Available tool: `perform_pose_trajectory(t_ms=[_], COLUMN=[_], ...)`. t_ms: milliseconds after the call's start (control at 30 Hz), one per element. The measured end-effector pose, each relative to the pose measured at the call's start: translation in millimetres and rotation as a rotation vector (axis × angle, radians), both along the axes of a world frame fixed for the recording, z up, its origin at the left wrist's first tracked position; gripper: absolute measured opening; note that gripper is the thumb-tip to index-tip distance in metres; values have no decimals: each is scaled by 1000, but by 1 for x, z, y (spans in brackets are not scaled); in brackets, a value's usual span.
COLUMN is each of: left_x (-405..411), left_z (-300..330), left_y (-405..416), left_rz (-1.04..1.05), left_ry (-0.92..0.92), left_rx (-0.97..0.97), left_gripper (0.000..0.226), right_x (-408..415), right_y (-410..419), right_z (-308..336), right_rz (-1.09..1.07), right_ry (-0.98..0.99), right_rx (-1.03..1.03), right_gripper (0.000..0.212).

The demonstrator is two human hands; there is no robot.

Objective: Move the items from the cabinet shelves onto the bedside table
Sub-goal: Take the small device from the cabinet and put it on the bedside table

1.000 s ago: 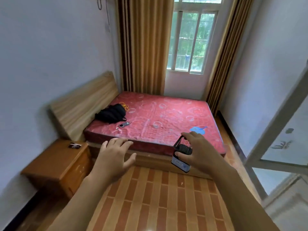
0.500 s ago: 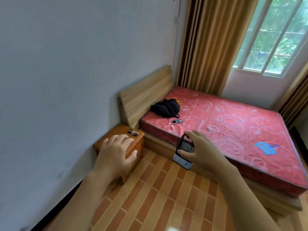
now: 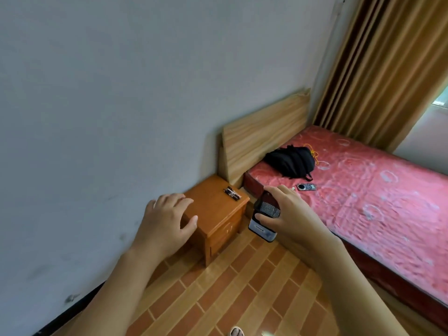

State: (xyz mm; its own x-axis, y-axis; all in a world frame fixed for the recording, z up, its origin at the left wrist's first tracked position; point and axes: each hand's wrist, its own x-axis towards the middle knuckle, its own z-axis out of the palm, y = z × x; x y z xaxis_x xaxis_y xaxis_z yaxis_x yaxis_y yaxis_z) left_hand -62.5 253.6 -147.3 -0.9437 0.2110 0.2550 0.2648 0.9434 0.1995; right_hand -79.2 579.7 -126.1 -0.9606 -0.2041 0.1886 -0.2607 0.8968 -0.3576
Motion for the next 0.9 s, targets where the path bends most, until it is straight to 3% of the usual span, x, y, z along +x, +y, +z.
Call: perform_pose_trajectory(t_ms=[433,900], left_x=[-188,-358], left_z=[-4,-55], left_y=[3,-46], left_rz=[133,73], left_ry=[-39,-44], left_rx=[-41,6], left_gripper=[61,53], right_x=[-242,-394], right_y=[4,-40], right_z=[-15,-72], right_rz=[152,153], right_ry=[-12,-46], right_rx=[91,127], right_gripper=[82,85])
